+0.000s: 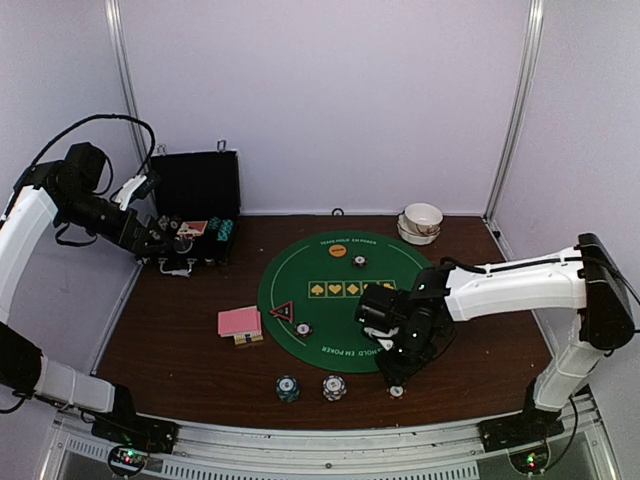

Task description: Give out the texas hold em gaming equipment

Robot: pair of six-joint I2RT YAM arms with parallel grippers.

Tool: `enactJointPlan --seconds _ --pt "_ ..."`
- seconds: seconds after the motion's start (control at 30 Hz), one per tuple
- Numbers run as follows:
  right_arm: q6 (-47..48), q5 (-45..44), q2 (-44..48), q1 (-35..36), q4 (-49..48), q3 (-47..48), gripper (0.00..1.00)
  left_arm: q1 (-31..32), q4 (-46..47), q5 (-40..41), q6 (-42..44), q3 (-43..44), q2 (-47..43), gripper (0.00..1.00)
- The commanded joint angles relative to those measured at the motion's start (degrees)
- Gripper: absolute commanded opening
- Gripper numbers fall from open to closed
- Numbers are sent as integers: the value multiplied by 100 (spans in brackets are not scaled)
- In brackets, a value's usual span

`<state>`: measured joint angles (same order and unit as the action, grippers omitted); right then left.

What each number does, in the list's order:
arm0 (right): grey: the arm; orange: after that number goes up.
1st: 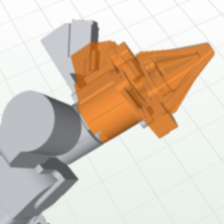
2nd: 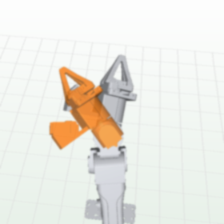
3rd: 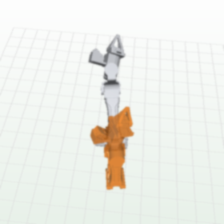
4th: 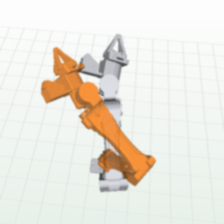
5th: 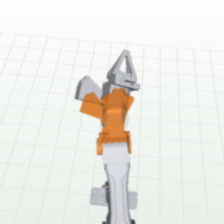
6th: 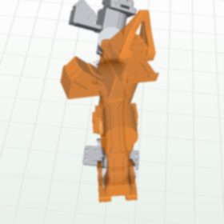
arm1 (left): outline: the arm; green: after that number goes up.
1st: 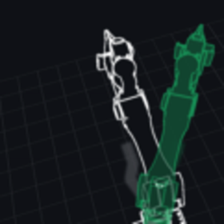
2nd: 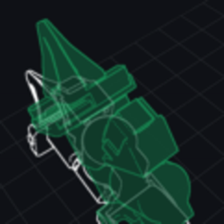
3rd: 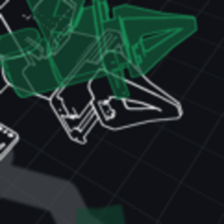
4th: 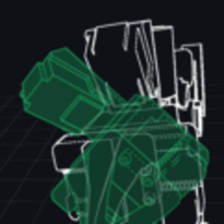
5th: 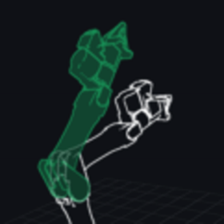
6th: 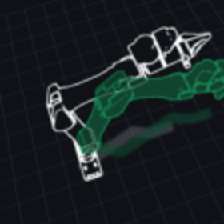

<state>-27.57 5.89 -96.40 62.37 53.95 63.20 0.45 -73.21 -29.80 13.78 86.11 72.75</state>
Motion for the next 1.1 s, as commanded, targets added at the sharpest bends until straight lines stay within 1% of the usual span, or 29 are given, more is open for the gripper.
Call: enactJointPlan --seconds 0.0,0.1,0.2,0.33,0.43,0.63,0.9,0.97,1.03,1.07 --pt "262 -406 580 -338 705 634 17 8 35 -52 -48 204 58 97" --pt "411 -473 695 -856 845 851 17 8 30 -32 -44 207 48 98" --pt "554 -562 613 -1393 830 927 17 8 35 -56 -55 222 52 98" --pt "670 -678 318 -2004 489 832 17 8 29 -70 -62 239 52 98" --pt "695 -712 29 -2320 116 727 17 8 7 -64 -64 245 59 98" --pt "705 -748 -503 -2665 -466 535 17 8 -8 -66 -33 237 48 97" --pt "711 -748 -930 -2922 -907 289 18 8 -1 -61 -8 214 62 97" --pt "697 -753 -996 -2933 -946 230 21 8 -1 -84 7 205 59 98" --pt "670 -748 -1008 -2941 -994 175 32 8 0 -109 10 197 69 97" --pt "652 -741 -997 -2944 -1025 153 40 8 0 -105 11 190 79 98"
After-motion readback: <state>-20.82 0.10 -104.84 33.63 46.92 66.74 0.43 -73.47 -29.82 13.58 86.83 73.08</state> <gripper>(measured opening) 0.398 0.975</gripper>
